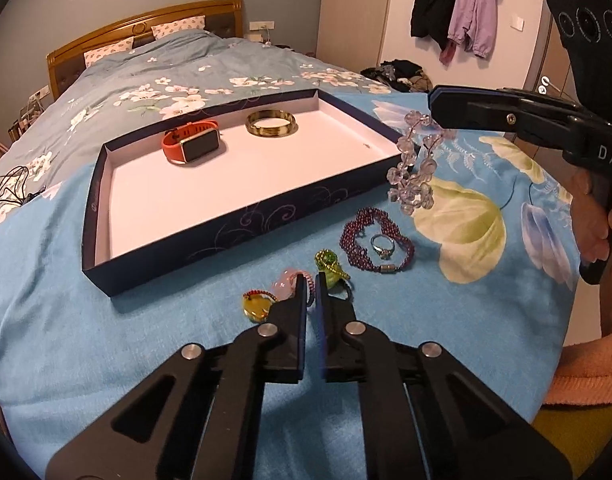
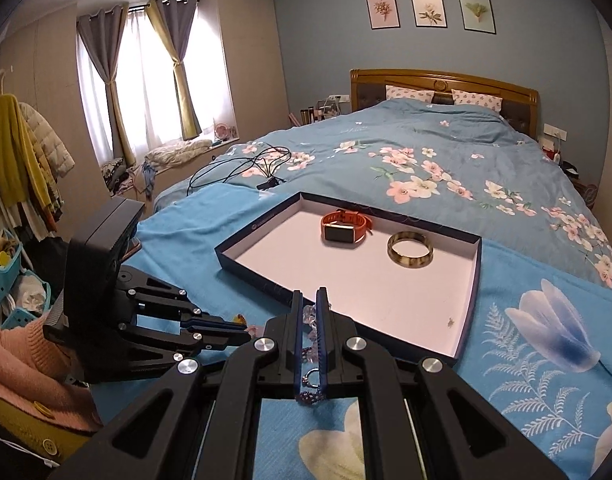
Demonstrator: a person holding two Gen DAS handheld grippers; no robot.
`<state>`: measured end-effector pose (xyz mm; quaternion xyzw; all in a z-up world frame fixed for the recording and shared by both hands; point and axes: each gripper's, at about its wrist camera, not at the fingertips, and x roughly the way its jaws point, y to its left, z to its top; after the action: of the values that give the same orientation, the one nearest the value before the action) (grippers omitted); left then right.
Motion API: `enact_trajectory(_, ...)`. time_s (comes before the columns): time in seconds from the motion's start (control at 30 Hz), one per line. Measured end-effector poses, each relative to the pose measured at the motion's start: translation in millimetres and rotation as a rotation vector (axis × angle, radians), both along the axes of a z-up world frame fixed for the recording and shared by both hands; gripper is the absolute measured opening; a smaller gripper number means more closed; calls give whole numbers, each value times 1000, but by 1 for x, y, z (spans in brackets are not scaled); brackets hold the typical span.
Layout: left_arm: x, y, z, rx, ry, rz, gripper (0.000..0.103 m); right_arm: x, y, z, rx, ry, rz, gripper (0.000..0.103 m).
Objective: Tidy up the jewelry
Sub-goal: 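Grasp the purple crystal bracelet with the right tool while the left tool grasps the pink ring, then release the pink ring into the box with the left tool while the right tool releases the bracelet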
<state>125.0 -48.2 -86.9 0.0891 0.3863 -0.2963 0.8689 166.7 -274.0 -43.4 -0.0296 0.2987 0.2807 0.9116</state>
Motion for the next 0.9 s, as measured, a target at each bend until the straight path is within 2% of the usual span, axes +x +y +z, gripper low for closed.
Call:
enact_trajectory(0.43, 10, 18, 19, -110, 9, 31, 4, 10, -10, 5, 20, -15, -26, 5)
enact_trajectory(0.9, 28, 26, 48, -142, -49, 71, 4, 36, -12, 10, 34, -29, -53, 5)
